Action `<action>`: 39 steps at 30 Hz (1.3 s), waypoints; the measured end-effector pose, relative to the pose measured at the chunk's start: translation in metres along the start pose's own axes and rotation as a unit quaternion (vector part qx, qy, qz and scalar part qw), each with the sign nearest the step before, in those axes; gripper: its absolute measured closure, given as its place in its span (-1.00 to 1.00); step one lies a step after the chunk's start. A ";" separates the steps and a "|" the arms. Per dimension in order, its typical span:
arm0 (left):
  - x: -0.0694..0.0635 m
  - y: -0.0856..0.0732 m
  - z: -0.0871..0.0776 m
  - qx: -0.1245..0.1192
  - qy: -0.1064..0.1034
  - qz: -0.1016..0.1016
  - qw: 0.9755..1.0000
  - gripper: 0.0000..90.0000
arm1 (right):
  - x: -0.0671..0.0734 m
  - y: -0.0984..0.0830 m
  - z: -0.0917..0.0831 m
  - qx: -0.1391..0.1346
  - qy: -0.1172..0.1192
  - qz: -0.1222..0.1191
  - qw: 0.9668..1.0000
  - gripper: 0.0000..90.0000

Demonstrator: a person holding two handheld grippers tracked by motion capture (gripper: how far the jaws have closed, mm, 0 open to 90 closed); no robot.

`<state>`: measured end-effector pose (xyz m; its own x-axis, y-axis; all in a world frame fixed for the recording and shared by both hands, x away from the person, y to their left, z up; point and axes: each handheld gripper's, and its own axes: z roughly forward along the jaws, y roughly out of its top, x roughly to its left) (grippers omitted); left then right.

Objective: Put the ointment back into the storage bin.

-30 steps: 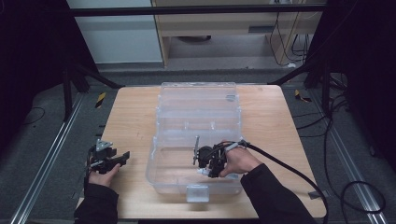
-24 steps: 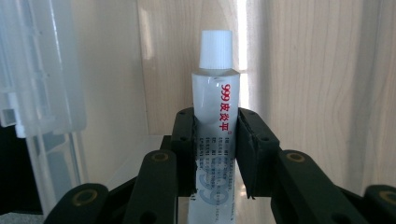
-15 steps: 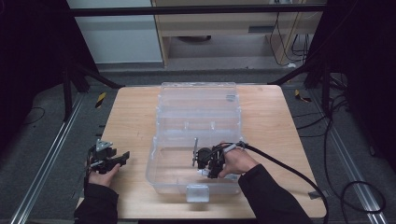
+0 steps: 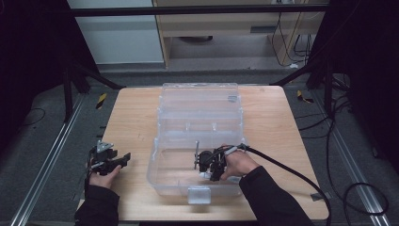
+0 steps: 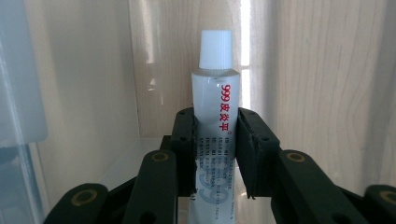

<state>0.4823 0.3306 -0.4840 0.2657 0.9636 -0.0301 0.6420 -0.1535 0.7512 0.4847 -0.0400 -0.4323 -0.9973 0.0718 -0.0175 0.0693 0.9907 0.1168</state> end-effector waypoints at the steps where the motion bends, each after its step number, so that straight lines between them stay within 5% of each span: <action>1: 0.000 0.000 0.000 0.000 0.000 0.000 1.000 -0.13 | 0.000 0.000 0.000 0.001 0.002 0.000 1.000 0.55; 19: 0.000 0.000 0.000 0.000 0.000 0.000 1.000 -0.13 | 0.002 0.001 0.003 -0.002 0.006 0.000 1.000 0.51; 28: 0.000 0.000 0.000 0.000 0.000 -0.001 1.000 -0.13 | 0.001 -0.002 -0.009 -0.011 -0.007 0.006 1.000 0.51; 34: 0.000 0.000 0.000 0.000 0.000 -0.001 1.000 -0.13 | 0.000 -0.008 -0.028 -0.033 -0.018 0.029 0.999 0.47; 39: 0.000 0.000 0.000 0.000 0.000 -0.001 1.000 -0.13 | 0.000 -0.016 -0.050 -0.078 -0.026 0.050 0.995 0.36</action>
<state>0.4821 0.3309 -0.4837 0.2648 0.9637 -0.0325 0.6420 -0.1511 0.7517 0.4827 -0.0620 -0.3850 -0.9828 0.1784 -0.0485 0.1587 0.9487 0.2736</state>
